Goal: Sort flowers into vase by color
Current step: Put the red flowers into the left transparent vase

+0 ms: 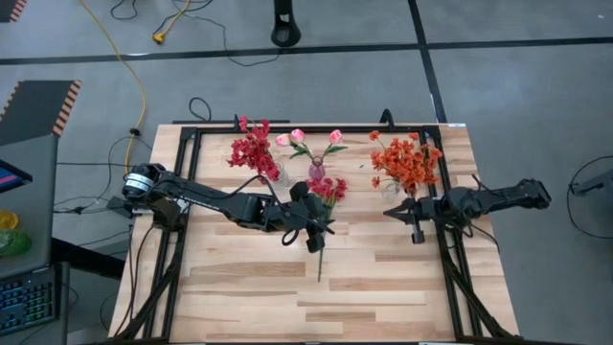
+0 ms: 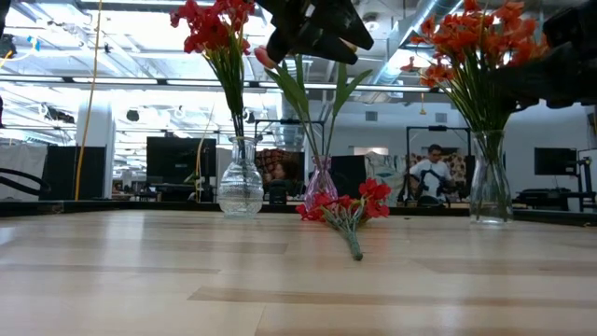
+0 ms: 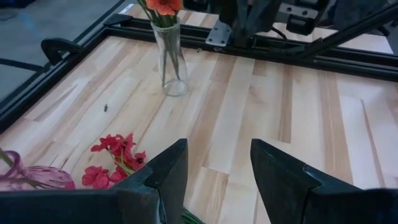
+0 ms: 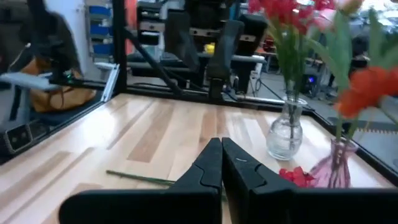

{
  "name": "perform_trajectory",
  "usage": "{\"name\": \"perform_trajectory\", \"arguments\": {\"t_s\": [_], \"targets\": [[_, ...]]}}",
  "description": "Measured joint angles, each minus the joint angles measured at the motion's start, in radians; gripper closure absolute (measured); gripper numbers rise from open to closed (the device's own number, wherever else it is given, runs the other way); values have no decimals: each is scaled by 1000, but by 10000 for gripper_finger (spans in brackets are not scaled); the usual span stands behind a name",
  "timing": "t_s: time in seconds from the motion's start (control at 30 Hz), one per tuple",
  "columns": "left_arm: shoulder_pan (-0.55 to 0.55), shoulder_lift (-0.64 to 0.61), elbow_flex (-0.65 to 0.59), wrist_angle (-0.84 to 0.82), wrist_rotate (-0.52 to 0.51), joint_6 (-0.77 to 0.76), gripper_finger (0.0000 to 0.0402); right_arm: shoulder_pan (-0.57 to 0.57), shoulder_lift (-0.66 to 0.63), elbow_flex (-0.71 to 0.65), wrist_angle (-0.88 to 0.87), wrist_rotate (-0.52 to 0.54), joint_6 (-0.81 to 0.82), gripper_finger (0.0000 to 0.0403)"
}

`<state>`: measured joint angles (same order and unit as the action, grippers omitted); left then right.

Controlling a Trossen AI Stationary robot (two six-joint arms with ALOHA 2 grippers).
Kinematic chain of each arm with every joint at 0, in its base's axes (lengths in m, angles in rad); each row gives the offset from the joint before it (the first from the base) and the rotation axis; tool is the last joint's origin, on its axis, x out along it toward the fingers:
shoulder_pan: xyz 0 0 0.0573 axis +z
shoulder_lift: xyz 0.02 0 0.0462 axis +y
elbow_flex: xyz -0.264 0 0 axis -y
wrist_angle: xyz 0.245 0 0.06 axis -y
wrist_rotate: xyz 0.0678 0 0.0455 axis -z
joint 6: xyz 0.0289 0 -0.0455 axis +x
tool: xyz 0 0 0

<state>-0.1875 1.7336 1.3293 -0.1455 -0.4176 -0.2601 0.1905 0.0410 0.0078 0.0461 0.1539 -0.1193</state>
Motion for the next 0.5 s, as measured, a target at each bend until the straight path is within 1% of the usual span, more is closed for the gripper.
{"name": "perform_trajectory", "arguments": {"t_s": [0.13, 0.23, 0.37, 0.5], "targets": [[3, 0, 0, -3, -15, -40, 238, -28, 22, 0, -3, 0, 12, 371], [12, 0, 0, -35, -15, -87, 238, -43, 42, 0, -4, 1, 9, 370], [37, 2, 0, -105, -25, -199, 238, -50, 60, 0, -5, 2, 7, 367], [65, 21, -1, -154, -81, -316, 238, -49, 64, -1, -6, 2, 7, 368]]}}
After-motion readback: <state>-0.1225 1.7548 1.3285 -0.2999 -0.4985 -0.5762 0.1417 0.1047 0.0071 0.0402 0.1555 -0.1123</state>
